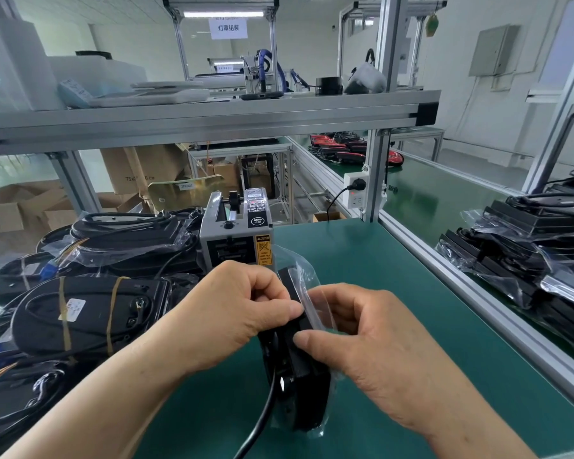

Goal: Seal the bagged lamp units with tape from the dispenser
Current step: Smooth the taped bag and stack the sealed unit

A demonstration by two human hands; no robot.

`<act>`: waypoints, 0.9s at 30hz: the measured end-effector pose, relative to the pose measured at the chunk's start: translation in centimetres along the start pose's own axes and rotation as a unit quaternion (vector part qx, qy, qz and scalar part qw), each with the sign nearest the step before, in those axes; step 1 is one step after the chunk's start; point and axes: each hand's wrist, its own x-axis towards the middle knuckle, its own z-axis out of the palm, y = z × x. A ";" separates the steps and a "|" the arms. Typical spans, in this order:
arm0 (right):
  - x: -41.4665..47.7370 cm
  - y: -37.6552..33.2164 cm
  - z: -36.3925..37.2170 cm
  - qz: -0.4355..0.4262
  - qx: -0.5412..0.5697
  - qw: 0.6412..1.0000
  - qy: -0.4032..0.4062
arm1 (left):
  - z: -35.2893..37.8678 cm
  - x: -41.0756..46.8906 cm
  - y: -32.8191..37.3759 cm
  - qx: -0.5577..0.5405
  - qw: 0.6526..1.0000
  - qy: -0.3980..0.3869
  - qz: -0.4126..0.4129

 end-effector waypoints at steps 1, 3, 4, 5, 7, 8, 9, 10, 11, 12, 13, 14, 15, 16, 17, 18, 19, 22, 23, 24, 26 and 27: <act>0.0 0.0 0.0 -0.003 0.000 1.000 -0.001 | 0.0 0.0 -0.1 0.001 1.000 0.005 -0.010; -0.2 0.0 -0.2 -0.008 0.005 1.000 -0.006 | 0.1 0.2 -0.3 -0.010 0.999 0.028 -0.035; -0.2 0.0 -0.2 -0.010 0.007 1.000 -0.010 | 0.3 0.2 -0.4 -0.024 0.998 0.042 -0.049; -0.3 0.0 -0.3 -0.015 0.007 1.000 -0.015 | 0.6 0.3 -0.5 -0.046 0.995 0.055 -0.063; -0.3 -0.2 -0.2 -0.025 0.005 0.999 -0.022 | 1.4 0.3 -0.8 -0.108 0.988 0.079 -0.079; -0.3 -0.2 -0.2 -0.029 0.003 0.999 -0.021 | 1.8 0.4 -0.9 -0.129 0.984 0.095 -0.080; -0.3 -0.2 -0.2 -0.032 0.002 0.999 -0.018 | 2.1 0.3 -1.0 -0.142 0.980 0.113 -0.079; -0.3 -0.2 -0.2 -0.035 0.003 0.999 -0.015 | 2.4 0.3 -1.1 -0.150 0.977 0.128 -0.076; -0.3 -0.2 -0.2 -0.036 0.006 0.999 -0.014 | 2.6 0.3 -1.2 -0.157 0.975 0.137 -0.074; -0.3 -0.2 -0.2 -0.038 0.008 0.999 -0.015 | 2.7 0.3 -1.2 -0.163 0.974 0.139 -0.072; -0.3 -0.2 -0.3 -0.040 0.011 0.999 -0.016 | 2.7 0.2 -1.3 -0.168 0.974 0.135 -0.072; -0.3 -0.1 -0.3 -0.041 0.015 0.999 -0.017 | 2.6 0.2 -1.4 -0.172 0.974 0.127 -0.071; -0.3 -0.1 -0.4 -0.042 0.020 0.999 -0.018 | 2.6 0.1 -1.4 -0.172 0.976 0.116 -0.071; -0.3 0.0 -0.5 -0.042 0.024 0.999 -0.019 | 2.5 0.1 -1.5 -0.169 0.977 0.106 -0.073; -0.3 0.0 -0.5 -0.042 0.026 0.999 -0.021 | 2.4 0.1 -1.6 -0.164 0.979 0.096 -0.075; -0.4 0.0 -0.5 -0.041 0.027 0.999 -0.021 | 2.3 0.1 -1.6 -0.160 0.980 0.085 -0.079; -0.4 0.1 -0.5 -0.040 0.027 0.999 -0.021 | 2.0 0.1 -1.6 -0.159 0.981 0.071 -0.082; -0.5 0.2 -0.6 -0.035 0.027 0.999 -0.021 | 0.9 0.2 -1.3 -0.165 0.982 0.022 -0.084; -0.4 0.2 -0.5 -0.033 0.026 0.999 -0.021 | 0.5 0.3 -1.1 -0.162 0.983 0.008 -0.082; -0.4 0.3 -0.5 -0.031 0.023 0.999 -0.019 | 0.2 0.5 -0.9 -0.153 0.985 -0.001 -0.079; -0.2 0.3 -0.3 -0.026 0.019 0.999 -0.012 | -0.4 0.8 -0.5 -0.113 0.991 -0.012 -0.068; -0.2 0.3 -0.3 -0.024 0.018 1.000 -0.009 | -0.7 1.0 -0.4 -0.085 0.994 -0.020 -0.063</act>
